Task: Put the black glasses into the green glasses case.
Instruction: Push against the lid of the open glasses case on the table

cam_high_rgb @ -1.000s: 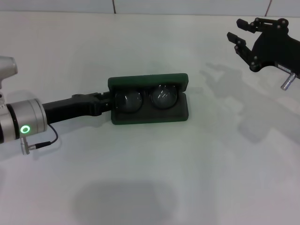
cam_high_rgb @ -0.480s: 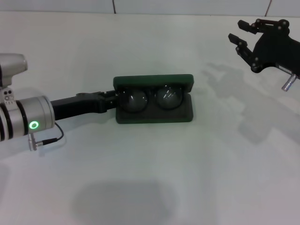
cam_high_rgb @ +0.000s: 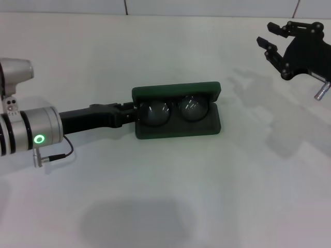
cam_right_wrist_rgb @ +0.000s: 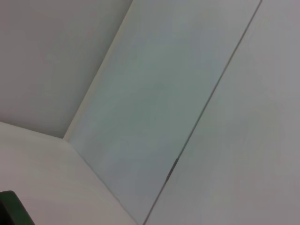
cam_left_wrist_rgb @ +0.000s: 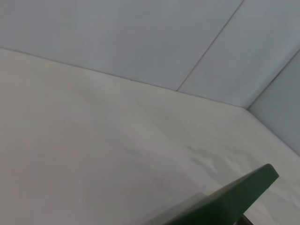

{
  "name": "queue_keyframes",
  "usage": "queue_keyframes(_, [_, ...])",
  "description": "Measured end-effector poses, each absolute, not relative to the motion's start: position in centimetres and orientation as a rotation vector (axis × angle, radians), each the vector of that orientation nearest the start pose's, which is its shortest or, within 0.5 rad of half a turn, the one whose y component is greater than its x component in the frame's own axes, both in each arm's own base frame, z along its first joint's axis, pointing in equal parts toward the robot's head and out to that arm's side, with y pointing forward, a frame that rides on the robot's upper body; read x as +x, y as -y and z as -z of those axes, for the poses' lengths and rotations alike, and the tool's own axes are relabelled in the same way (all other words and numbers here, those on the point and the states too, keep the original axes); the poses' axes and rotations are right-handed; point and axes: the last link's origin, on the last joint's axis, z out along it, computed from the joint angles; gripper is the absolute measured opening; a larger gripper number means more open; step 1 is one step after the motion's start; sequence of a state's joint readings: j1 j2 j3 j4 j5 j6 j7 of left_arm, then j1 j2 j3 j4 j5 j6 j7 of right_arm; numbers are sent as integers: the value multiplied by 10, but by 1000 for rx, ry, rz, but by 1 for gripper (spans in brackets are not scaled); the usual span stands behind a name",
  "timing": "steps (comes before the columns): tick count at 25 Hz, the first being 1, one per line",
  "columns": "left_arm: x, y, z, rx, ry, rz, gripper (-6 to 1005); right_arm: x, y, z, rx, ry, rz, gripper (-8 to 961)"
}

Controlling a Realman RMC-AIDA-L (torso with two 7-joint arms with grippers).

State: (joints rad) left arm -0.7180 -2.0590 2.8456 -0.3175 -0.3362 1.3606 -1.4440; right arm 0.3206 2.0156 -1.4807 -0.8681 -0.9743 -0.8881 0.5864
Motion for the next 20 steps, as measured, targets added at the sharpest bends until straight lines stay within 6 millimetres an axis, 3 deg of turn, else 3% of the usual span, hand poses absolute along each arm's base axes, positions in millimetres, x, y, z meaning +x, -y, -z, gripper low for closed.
queue_keyframes(5, [-296,-340,39,-2441,1237,693,569,234,-367,-2,-2210,153,-507,267])
queue_keyframes(11, [-296,-340,39,-2442,1236,693,569,253,-375,-4,-2193,14,-468,267])
queue_keyframes(20, [-296,-337,41,-2469,1240,671,568,260,-377,0,-2200,-21,-454,267])
